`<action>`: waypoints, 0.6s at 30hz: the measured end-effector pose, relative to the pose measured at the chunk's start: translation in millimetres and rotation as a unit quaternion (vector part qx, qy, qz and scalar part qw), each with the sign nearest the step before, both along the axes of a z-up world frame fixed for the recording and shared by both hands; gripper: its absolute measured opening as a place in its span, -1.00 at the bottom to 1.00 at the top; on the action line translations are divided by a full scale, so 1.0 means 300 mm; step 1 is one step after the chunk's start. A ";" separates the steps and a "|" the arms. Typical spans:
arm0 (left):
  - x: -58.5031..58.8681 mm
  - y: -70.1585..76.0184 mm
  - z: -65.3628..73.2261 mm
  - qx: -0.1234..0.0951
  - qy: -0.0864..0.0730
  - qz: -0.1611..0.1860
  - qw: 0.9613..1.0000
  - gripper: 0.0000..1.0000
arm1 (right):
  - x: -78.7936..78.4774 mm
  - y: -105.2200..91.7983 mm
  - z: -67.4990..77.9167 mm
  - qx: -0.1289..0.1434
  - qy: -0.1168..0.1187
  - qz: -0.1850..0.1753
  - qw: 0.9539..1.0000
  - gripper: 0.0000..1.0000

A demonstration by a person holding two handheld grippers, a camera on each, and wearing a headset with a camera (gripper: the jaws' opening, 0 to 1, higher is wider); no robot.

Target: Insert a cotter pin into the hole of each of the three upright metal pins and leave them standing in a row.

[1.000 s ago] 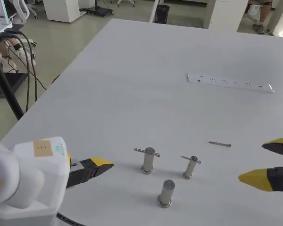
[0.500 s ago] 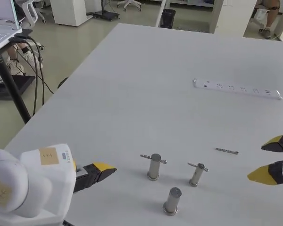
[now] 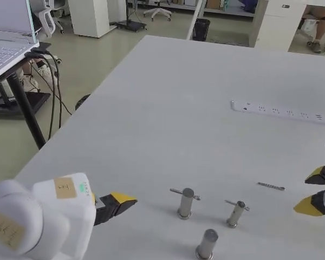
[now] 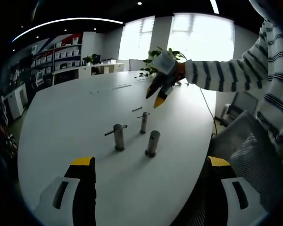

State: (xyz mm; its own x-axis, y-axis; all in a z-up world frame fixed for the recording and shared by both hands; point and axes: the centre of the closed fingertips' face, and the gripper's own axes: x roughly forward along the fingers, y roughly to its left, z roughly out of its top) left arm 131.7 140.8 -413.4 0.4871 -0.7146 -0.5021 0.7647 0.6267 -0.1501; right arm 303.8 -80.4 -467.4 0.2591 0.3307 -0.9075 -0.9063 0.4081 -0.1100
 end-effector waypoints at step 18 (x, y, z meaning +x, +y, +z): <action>0.000 0.020 -0.014 0.000 0.010 0.016 1.000 0.83 | 0.039 0.037 -0.047 -0.028 0.017 0.039 0.999 -0.33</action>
